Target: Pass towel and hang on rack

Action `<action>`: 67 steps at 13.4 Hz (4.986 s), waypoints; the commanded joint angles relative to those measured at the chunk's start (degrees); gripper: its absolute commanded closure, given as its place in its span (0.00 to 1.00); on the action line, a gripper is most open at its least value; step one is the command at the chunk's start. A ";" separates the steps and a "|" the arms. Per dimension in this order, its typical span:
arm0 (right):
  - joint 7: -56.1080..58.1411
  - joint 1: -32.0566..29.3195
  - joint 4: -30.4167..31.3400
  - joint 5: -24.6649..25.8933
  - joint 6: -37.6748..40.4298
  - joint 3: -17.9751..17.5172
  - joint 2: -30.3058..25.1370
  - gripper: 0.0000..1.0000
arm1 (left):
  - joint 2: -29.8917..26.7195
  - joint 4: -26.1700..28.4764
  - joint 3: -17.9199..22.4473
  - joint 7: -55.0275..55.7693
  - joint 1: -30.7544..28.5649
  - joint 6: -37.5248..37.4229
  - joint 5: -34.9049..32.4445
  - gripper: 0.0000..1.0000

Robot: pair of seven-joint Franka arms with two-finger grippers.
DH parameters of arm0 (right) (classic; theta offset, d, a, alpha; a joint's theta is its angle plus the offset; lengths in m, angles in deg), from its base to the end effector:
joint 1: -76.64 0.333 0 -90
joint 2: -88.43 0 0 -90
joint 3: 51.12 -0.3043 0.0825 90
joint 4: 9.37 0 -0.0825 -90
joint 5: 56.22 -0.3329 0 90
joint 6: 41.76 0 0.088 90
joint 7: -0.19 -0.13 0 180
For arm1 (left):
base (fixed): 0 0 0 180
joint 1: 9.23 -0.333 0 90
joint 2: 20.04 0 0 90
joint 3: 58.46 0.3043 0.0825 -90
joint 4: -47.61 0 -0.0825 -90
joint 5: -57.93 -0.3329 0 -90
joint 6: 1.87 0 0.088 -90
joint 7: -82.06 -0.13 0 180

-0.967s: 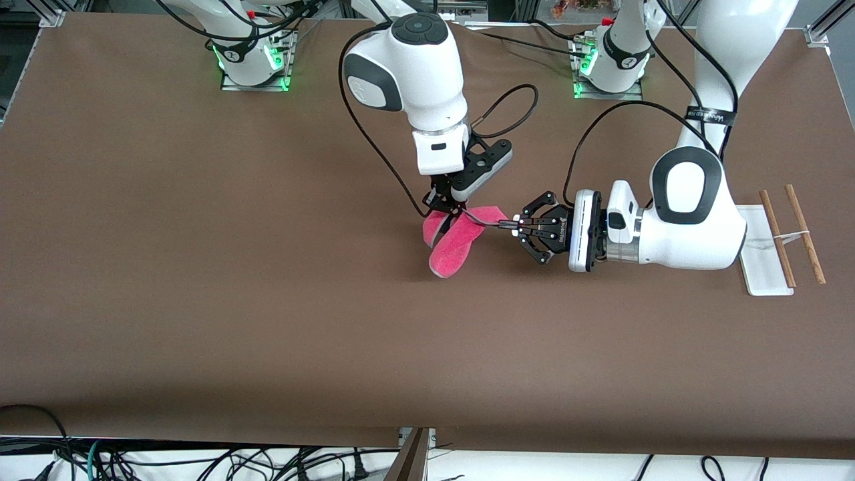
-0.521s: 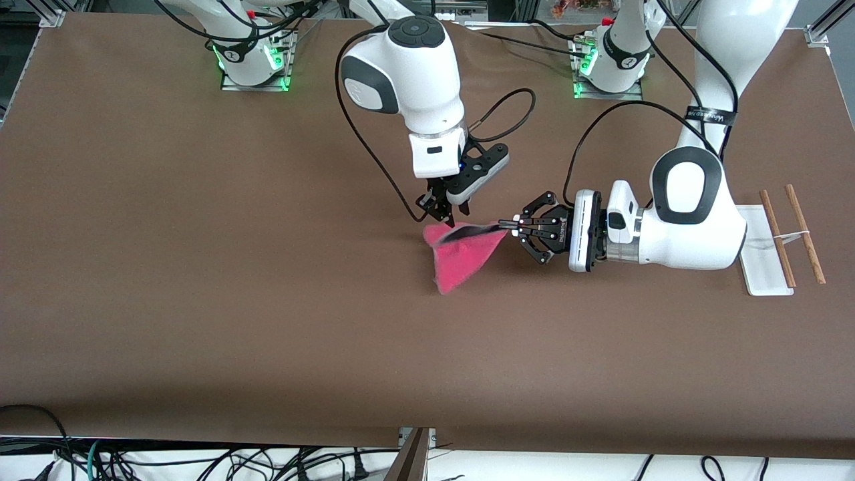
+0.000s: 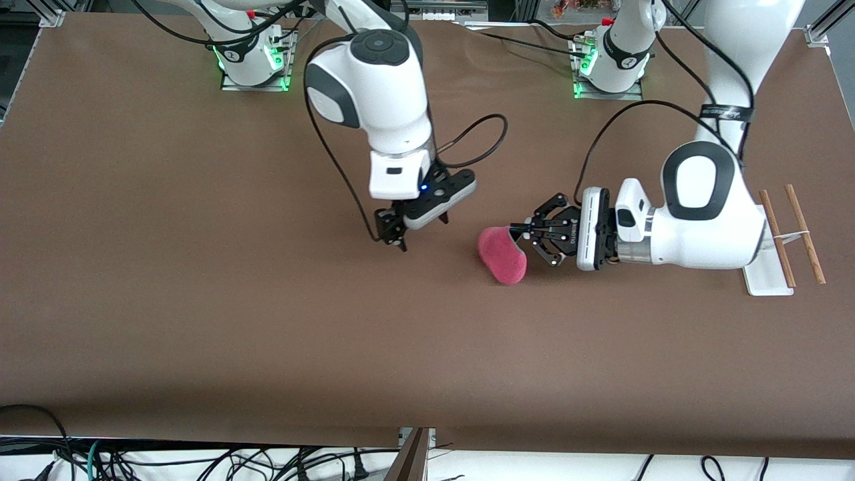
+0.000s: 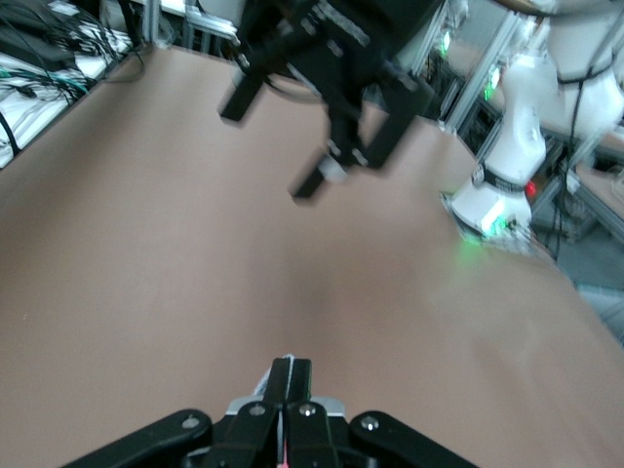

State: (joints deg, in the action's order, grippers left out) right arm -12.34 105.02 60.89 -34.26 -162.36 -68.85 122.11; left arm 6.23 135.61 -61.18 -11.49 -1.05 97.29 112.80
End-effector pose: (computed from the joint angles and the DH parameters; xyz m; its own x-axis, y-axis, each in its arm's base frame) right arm 0.5418 0.4464 0.4553 0.7336 0.5901 0.3370 0.5833 -0.8013 0.1330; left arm 0.5895 -0.2041 0.4058 0.1680 -0.6076 0.7763 -0.9567 0.0893 0.2770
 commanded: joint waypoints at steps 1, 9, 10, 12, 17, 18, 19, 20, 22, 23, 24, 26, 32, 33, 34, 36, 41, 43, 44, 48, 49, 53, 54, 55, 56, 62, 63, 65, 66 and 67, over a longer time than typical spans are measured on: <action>-0.48 -5.59 -0.04 -4.54 4.13 -0.64 -1.95 0.00 | -0.97 -3.96 0.26 2.14 -3.25 -7.72 -9.40 1.00; 1.00 -22.21 0.58 -11.94 24.43 -0.73 -9.24 0.00 | -1.05 -14.14 0.88 5.74 -20.11 -20.14 -35.34 1.00; 2.93 -24.15 0.67 -12.56 25.93 -0.47 -10.47 0.00 | -0.97 -16.77 0.88 5.83 -21.79 -20.66 -37.80 1.00; 5.22 -25.74 2.33 -13.44 26.64 2.94 -14.59 0.00 | -0.88 -18.46 1.31 5.83 -26.00 -20.32 -42.56 1.00; 11.82 -29.34 6.98 -14.32 26.91 8.40 -21.10 0.00 | 1.23 -17.94 2.28 5.31 -36.56 -17.96 -46.87 1.00; 11.82 -29.70 8.47 -14.41 27.08 9.54 -22.59 0.00 | 1.58 -17.94 2.37 5.22 -38.23 -16.73 -47.84 1.00; 12.43 -30.22 9.88 -15.11 27.69 11.12 -23.74 0.00 | 2.28 -18.03 2.46 5.22 -39.63 -16.28 -49.06 1.00; 14.35 -30.32 10.24 -17.29 28.40 12.88 -24.36 0.00 | 2.63 -18.03 2.55 5.13 -41.13 -15.23 -50.64 1.00; 19.27 -30.41 10.25 -18.01 31.46 15.87 -25.16 0.00 | 3.34 -18.03 2.55 4.17 -42.46 -11.20 -53.72 1.00; 20.43 -30.49 10.42 -18.01 32.87 16.49 -25.33 0.00 | 4.21 -17.94 2.72 2.86 -42.90 -8.48 -54.52 1.00; 20.70 -30.49 10.86 -17.84 33.23 16.67 -25.51 0.00 | 5.87 -17.94 2.72 1.45 -44.47 -5.58 -54.53 1.00; 23.05 -31.45 11.39 -17.66 33.06 16.76 -25.77 0.00 | 9.30 -17.77 2.81 0.12 -45.88 -0.65 -54.52 1.00; 25.27 -31.55 11.57 -18.36 34.03 16.41 -26.30 0.00 | 16.78 -17.33 2.81 1.00 -47.65 6.92 -54.26 1.00; 24.40 -31.55 11.83 -18.36 34.29 16.41 -26.39 0.00 | 17.57 -17.24 2.81 1.00 -47.91 7.62 -54.17 1.00; 23.09 -31.55 11.83 -18.45 34.38 16.41 -26.39 0.00 | 18.36 -17.24 2.81 1.00 -48.08 8.33 -54.17 1.00; 19.76 -31.55 11.83 -19.58 35.52 15.97 -26.48 0.00 | 19.16 -17.24 2.81 1.00 -48.26 9.56 -54.09 0.98; 17.54 -31.55 11.48 -23.02 36.22 15.97 -26.48 0.00 | 19.95 -17.24 2.72 0.73 -48.97 9.48 -53.56 0.00; 17.71 -31.55 11.39 -22.93 37.10 15.97 -26.39 0.00 | 19.17 -17.76 2.64 1.00 -48.53 8.78 -53.56 0.00; 17.80 -31.55 11.39 -22.76 37.19 15.97 -26.39 0.00 | 17.94 -17.77 2.46 1.08 -48.35 7.82 -53.65 0.00; 20.61 -31.55 11.39 -20.92 37.02 15.97 -26.30 0.00 | 8.03 -17.86 1.93 7.83 -44.85 -2.97 -54.35 0.00; 20.61 -31.55 11.39 -20.91 37.02 15.97 -26.30 0.00 | 5.74 -17.85 1.93 11.07 -43.09 -6.92 -54.44 0.00; 20.70 -31.37 10.95 -20.83 37.63 16.14 -25.78 0.00 | 0.54 -17.33 1.84 27.23 -34.40 -15.56 -54.61 0.00; 20.79 -31.29 10.08 -20.83 38.68 16.23 -25.08 0.00 | -0.25 -17.33 1.84 31.45 -31.59 -16.88 -54.61 0.00; 20.70 -31.28 8.94 -20.83 39.12 16.15 -24.29 0.00 | -0.87 -17.33 1.93 35.67 -28.87 -18.11 -54.61 0.00; 20.79 -31.28 8.67 -20.91 39.04 16.23 -24.11 0.00 | -1.49 -17.33 1.93 39.80 -26.49 -18.99 -54.61 0.00; 20.79 -31.28 8.58 -20.91 38.42 16.32 -23.75 0.00 | -4.65 -16.80 1.32 57.39 -17.16 -22.16 -54.61 0.00; 20.70 -31.28 8.58 -20.91 38.34 16.32 -23.75 0.00 | -5.70 -16.63 1.32 60.64 -15.67 -22.95 -54.70 0.00; 20.70 -31.28 8.58 -21.00 38.42 16.23 -23.75 0.00 | -10.95 -11.56 1.14 72.73 -10.49 -21.38 -57.15 0.00; 20.70 -31.28 8.49 -21.00 38.42 16.23 -23.75 0.00 | -13.33 -8.39 1.05 80.72 -8.21 -19.98 -57.60 0.00; 20.70 -31.28 8.58 -21.00 38.42 16.23 -23.75 0.00 | -15.10 -6.10 0.97 87.41 -7.40 -18.92 -57.51 0.00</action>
State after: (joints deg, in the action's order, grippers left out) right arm 7.51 74.25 70.66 -55.72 -124.53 -52.11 97.95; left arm -2.22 120.90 -60.42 65.62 -10.90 75.15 57.47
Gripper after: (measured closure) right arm 0.000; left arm 0.000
